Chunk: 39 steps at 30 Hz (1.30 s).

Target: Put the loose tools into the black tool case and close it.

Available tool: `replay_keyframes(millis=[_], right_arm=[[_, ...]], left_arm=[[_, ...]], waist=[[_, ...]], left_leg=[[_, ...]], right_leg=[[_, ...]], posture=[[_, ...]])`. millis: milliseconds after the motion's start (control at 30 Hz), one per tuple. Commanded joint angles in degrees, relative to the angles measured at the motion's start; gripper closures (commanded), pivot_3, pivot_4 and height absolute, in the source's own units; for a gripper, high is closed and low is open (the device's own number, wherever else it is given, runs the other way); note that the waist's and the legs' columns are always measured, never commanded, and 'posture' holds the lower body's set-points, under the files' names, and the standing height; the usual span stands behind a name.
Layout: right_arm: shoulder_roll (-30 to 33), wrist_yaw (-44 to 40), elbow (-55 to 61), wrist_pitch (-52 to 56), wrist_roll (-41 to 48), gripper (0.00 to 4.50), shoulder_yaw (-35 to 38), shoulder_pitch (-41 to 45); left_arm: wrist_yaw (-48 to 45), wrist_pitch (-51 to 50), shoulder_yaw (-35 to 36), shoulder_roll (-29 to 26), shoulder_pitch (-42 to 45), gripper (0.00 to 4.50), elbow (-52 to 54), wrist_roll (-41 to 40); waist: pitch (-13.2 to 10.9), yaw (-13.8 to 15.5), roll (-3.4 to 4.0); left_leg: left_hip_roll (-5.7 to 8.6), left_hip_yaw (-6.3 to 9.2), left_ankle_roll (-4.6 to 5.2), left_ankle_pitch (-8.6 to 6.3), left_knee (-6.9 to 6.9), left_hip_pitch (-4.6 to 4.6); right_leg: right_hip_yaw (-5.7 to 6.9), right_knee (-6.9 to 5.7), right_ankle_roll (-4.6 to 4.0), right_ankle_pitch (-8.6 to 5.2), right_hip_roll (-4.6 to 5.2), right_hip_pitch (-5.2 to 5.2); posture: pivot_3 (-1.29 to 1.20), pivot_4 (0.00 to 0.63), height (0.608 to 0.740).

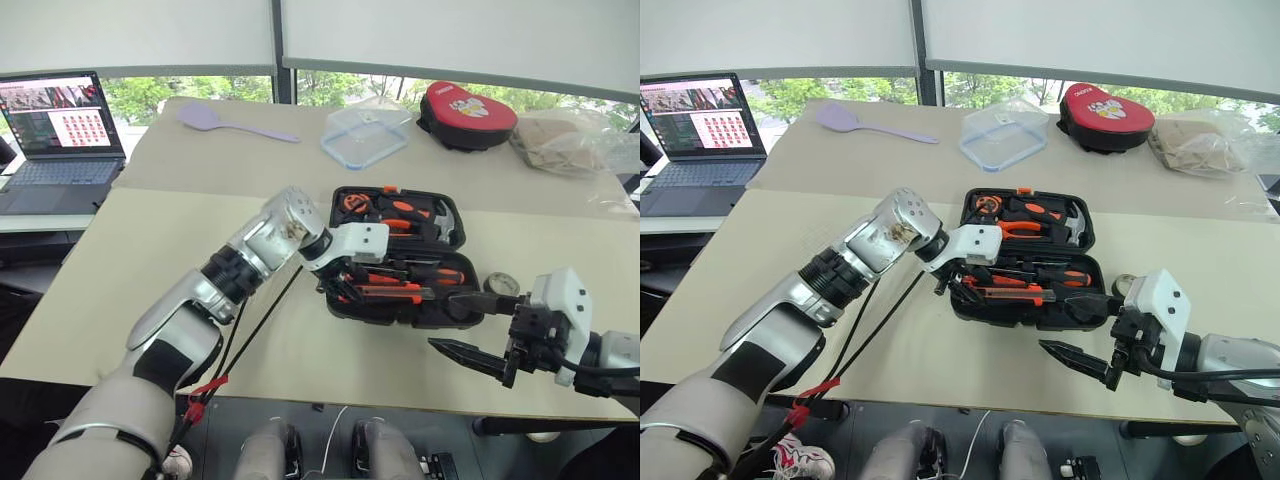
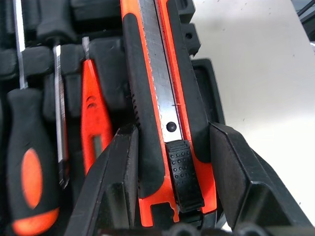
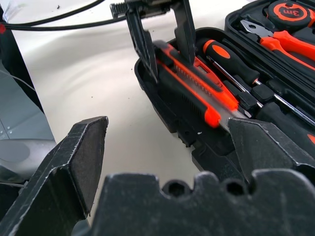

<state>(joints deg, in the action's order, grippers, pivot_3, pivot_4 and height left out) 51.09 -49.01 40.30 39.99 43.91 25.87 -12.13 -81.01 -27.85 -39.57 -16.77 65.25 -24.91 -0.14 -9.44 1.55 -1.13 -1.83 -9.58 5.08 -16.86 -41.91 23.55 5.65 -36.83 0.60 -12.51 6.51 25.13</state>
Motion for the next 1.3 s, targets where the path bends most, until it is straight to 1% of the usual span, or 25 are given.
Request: replay_keyframes(millis=[33,233,300,333,367,400,467,500,633,700,733,767,800,833,867,967,1000,1033,1067,1100,1300], right_arm=[[-0.3,1.1,1.4,-1.4,-0.3,0.0,1.5,0.5],[-0.3,1.8,0.8,-2.0,-1.1,0.0,0.4,0.9],[-0.3,2.0,0.8,-2.1,-1.2,0.0,0.2,1.1],[-0.3,2.0,0.8,-2.0,-1.2,0.0,0.2,1.1],[-0.3,2.0,0.8,-2.0,-1.2,0.0,0.1,1.2],[-0.3,2.0,0.8,-2.0,-1.2,0.0,0.1,1.2],[-0.2,2.1,0.7,-1.9,-1.1,0.0,0.1,1.3],[-0.2,2.1,0.6,-1.9,-1.1,0.0,0.1,1.4],[-0.1,1.9,0.3,-1.9,-1.0,0.0,0.0,1.6],[0.1,1.7,-0.1,-1.9,-1.1,0.0,-0.3,1.9],[0.2,1.7,-0.3,-1.9,-1.2,0.0,-0.5,2.2],[0.3,1.6,-0.5,-1.9,-1.2,0.0,-0.6,2.5],[0.4,1.5,-0.8,-1.8,-1.2,0.0,-0.8,2.8],[0.4,1.5,-1.0,-1.7,-1.2,0.0,-1.0,3.2],[0.5,1.4,-1.1,-1.7,-1.2,0.0,-1.1,3.5],[0.6,1.3,-1.6,-1.7,-1.3,0.0,-1.7,4.3],[0.6,1.3,-1.7,-1.7,-1.4,0.0,-1.9,4.5],[0.5,1.3,-1.8,-1.7,-1.4,0.0,-2.1,4.7],[0.5,1.3,-1.8,-1.7,-1.5,0.0,-2.3,4.8],[0.4,1.3,-1.8,-1.6,-1.4,0.0,-2.3,4.9],[0.2,1.4,-1.5,-1.5,-1.1,0.0,-2.4,4.6]], left_arm=[[0.9,2.3,-0.5,1.5,1.5,2.82,-3.3,3.4],[0.1,1.3,0.3,4.2,2.2,2.82,-7.0,4.5],[0.0,1.7,0.9,4.4,2.4,1.84,-7.6,4.6],[-1.0,1.8,1.6,4.1,2.4,1.58,-6.9,4.0],[-2.3,1.8,2.3,3.8,2.4,1.13,-6.0,3.1],[-4.5,1.0,3.3,3.1,2.3,0.87,-4.3,1.4],[-7.7,-0.9,5.3,1.8,2.3,0.1,-1.6,-1.1],[-8.3,-1.5,6.0,1.4,2.3,0.04,-0.8,-1.8],[-6.7,-0.1,8.8,0.3,2.0,0.04,-0.2,-2.1],[-5.9,0.3,10.4,0.5,1.2,0.58,-0.5,-3.0],[-5.1,1.5,10.9,0.6,0.6,0.78,-0.6,-3.0],[-4.6,2.3,11.2,0.7,0.1,1.21,-0.7,-2.9],[-3.5,4.1,11.3,1.0,-0.5,1.5,-1.0,-2.4],[-2.5,5.1,11.3,1.3,-1.0,1.9,-1.2,-2.1],[-1.8,5.5,11.3,1.7,-1.3,2.12,-1.4,-1.9],[-0.3,4.9,11.3,2.8,-2.3,3.31,-1.4,-2.0],[-0.1,5.1,11.0,2.9,-2.8,3.55,-1.2,-1.8],[0.1,5.5,10.5,3.0,-3.2,4.04,-1.2,-1.4],[0.4,6.1,10.1,3.1,-3.5,4.29,-1.2,-1.0],[1.0,6.5,9.8,3.4,-3.6,4.4,-1.5,-0.5],[6.2,10.3,8.6,5.5,-3.8,4.4,-5.9,3.7]], waist=[[0.0,0.0,0.0],[0.0,0.0,0.0],[0.0,0.1,0.0],[0.0,0.1,0.0],[0.0,0.0,0.0],[0.0,0.0,0.0],[0.0,-0.2,0.01],[0.0,-0.3,0.01],[0.0,-0.3,0.01],[0.0,-0.3,0.01],[0.0,-0.3,0.01],[0.0,-0.4,0.01],[0.0,-0.3,0.01],[0.0,-0.3,0.01],[0.0,-0.3,0.01],[0.0,-0.2,0.0],[0.0,-0.2,0.01],[0.0,-0.3,0.01],[0.0,-0.3,0.01],[0.0,-0.3,0.01],[0.0,-0.1,0.0]], left_leg=[[0.0,0.02,0.01,0.0,0.0,0.02],[-0.02,0.04,0.02,-0.01,0.0,-0.01],[-0.01,0.06,0.07,-0.04,-0.01,-0.01],[-0.01,0.06,0.09,-0.05,-0.02,0.0],[-0.02,0.06,0.1,-0.06,-0.02,0.01],[-0.02,0.06,0.1,-0.06,-0.01,0.01],[-0.03,0.06,0.1,-0.06,-0.01,0.09],[-0.03,0.06,0.09,-0.05,-0.01,0.1],[-0.02,0.06,0.08,-0.05,-0.03,0.1],[-0.02,0.06,0.08,-0.05,-0.05,0.1],[-0.02,0.06,0.08,-0.05,-0.05,0.09],[-0.02,0.06,0.08,-0.05,-0.05,0.09],[-0.02,0.06,0.08,-0.05,-0.04,0.09],[-0.02,0.06,0.08,-0.05,-0.04,0.08],[-0.02,0.07,0.08,-0.05,-0.04,0.08],[0.0,0.06,0.08,-0.05,-0.07,0.1],[0.0,0.06,0.08,-0.05,-0.08,0.11],[0.0,0.05,0.08,-0.05,-0.08,0.1],[0.0,0.05,0.08,-0.04,-0.08,0.09],[-0.01,0.06,0.08,-0.04,-0.07,0.09],[0.0,0.06,0.08,-0.05,-0.08,0.07]], right_leg=[[0.0,0.0,0.0,0.0,0.0,0.02],[-0.02,0.0,-0.01,0.01,0.01,0.0],[0.0,0.0,-0.01,0.01,0.03,-0.02],[0.0,0.01,-0.01,0.0,0.04,-0.02],[-0.01,0.02,-0.01,0.0,0.04,-0.01],[-0.01,0.02,-0.01,0.0,0.04,0.0],[-0.01,0.02,-0.01,0.0,0.03,0.08],[0.0,0.0,-0.01,0.0,0.03,0.09],[0.01,-0.01,0.0,0.0,0.04,0.07],[0.01,0.0,0.0,0.0,0.04,0.06],[0.0,-0.01,0.0,0.0,0.04,0.05],[0.0,0.0,0.0,0.0,0.03,0.05],[0.0,-0.01,0.0,0.0,0.03,0.06],[0.0,-0.01,0.0,0.0,0.03,0.05],[0.01,-0.01,0.0,0.0,0.03,0.05],[0.02,-0.01,0.0,0.01,0.04,0.04],[0.02,-0.01,0.0,0.01,0.04,0.04],[0.02,-0.01,0.0,0.01,0.03,0.04],[0.01,-0.02,0.0,0.01,0.03,0.04],[0.02,-0.02,0.0,0.01,0.02,0.04],[0.02,-0.01,0.01,0.01,0.04,0.01]], posture=[[0.0,0.15,0.731],[0.0,0.15,0.731],[0.0,0.15,0.731],[0.0,0.15,0.731],[0.0,0.15,0.731],[0.0,0.15,0.731],[0.0,0.15,0.731],[0.0,0.15,0.731],[0.0,0.15,0.731],[0.0,0.15,0.731],[0.0,0.15,0.731],[0.0,0.15,0.731],[0.0,0.15,0.731],[0.0,0.15,0.731],[0.0,0.15,0.731],[0.0,0.15,0.731],[0.0,0.15,0.731],[0.0,0.15,0.731],[0.0,0.15,0.731],[0.0,0.15,0.731],[0.0,0.15,0.731]])
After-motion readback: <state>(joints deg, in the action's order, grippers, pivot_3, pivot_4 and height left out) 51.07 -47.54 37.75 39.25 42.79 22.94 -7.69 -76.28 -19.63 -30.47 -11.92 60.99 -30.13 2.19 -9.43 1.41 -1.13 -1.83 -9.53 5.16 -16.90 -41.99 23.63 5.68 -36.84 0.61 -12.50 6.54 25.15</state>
